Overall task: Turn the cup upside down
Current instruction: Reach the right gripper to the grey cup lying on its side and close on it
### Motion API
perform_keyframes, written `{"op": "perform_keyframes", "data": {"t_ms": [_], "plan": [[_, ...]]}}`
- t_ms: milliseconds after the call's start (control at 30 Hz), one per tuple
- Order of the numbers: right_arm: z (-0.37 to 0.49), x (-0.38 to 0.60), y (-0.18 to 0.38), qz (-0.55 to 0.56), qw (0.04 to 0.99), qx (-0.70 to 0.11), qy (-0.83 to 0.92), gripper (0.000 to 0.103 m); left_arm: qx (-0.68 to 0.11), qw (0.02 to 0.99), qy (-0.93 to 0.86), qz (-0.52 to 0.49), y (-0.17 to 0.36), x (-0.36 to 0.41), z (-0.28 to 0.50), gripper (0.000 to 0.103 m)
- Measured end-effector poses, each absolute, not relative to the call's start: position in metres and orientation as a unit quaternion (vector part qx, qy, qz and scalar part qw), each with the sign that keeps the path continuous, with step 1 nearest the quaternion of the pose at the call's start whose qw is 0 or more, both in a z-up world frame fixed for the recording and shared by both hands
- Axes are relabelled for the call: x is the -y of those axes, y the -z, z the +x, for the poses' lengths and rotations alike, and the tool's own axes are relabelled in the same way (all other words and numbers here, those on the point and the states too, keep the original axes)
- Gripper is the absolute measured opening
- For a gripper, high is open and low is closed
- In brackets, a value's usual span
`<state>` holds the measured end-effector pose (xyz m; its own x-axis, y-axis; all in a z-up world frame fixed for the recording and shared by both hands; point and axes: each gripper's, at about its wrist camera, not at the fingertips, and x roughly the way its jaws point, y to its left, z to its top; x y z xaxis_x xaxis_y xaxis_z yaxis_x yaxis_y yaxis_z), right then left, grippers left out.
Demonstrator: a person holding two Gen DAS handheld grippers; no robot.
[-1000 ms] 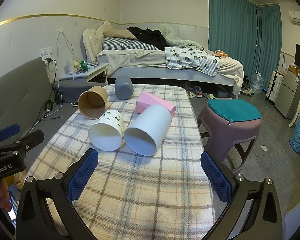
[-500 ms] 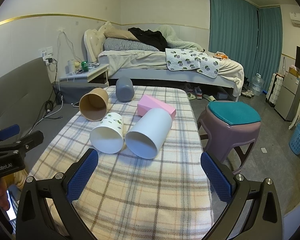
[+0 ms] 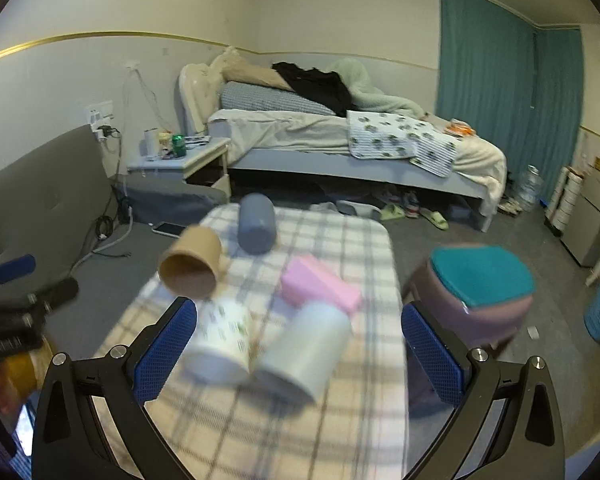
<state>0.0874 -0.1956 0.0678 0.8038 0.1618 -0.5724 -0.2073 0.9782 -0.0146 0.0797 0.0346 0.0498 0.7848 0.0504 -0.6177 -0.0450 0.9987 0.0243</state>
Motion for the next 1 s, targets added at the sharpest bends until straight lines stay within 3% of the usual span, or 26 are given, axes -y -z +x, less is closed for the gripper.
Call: {"op": "perform_keyframes", "data": {"t_ms": [267, 500, 867, 967, 1000], "plan": [[0.208, 0.143, -0.078, -0.081, 0.929, -0.330, -0.146, 0.103, -0.352, 0.936, -0.018, 0.010, -0.035, -0.051, 0.153, 0.099], [0.316, 0.108, -0.021, -0.061, 0.894, -0.413, -0.163, 0.103, -0.376, 0.925, -0.059, -0.009, -0.010, -0.085, 0.213, 0.099], [0.412, 0.068, 0.061, -0.079, 0.842, -0.511, -0.156, 0.101, -0.384, 0.921, -0.047, -0.041, 0.004, -0.094, 0.243, 0.099], [0.421, 0.062, 0.070, -0.092, 0.830, -0.528, -0.151, 0.087, -0.388, 0.920, -0.045, -0.034, 0.007, -0.091, 0.245, 0.099], [0.422, 0.062, 0.075, -0.089, 0.825, -0.537, -0.151, 0.074, -0.390, 0.919, -0.046, -0.029, 0.007, -0.091, 0.245, 0.099]]}}
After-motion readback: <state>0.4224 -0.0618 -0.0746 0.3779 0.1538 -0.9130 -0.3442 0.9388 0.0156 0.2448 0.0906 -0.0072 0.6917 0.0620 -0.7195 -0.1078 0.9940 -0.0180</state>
